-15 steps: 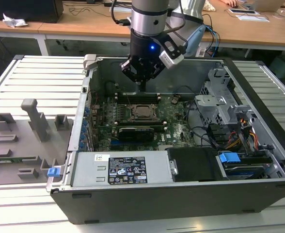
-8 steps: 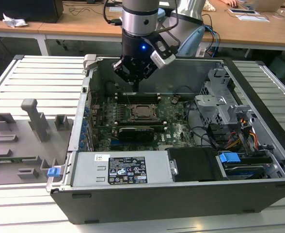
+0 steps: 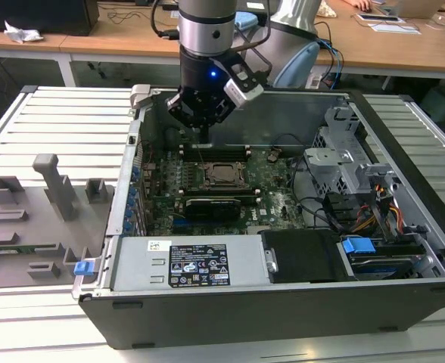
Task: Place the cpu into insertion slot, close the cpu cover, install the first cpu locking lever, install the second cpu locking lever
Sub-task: 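Install the first cpu locking lever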
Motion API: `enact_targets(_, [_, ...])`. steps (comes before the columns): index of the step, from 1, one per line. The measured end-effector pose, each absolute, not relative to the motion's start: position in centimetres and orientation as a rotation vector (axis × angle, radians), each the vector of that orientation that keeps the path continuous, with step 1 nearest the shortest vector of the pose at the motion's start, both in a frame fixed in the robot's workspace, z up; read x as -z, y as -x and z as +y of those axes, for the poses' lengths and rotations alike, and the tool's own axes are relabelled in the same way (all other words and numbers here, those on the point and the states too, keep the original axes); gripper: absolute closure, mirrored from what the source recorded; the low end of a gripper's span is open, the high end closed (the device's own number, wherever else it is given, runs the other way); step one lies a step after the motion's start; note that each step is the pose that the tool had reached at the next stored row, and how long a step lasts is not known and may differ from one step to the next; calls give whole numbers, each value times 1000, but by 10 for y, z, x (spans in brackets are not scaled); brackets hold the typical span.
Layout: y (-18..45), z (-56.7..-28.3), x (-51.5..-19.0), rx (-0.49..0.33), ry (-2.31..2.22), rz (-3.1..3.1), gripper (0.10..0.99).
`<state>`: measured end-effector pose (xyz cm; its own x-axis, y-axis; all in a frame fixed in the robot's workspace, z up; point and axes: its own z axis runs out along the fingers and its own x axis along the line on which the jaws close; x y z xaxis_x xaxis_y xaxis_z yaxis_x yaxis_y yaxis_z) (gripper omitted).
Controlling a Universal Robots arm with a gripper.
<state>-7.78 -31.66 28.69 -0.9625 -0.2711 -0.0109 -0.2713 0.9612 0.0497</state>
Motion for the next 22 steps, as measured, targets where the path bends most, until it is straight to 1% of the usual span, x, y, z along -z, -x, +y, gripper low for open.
enact_targets(22, [112, -317, -286, -80, 430, 3107, 980])
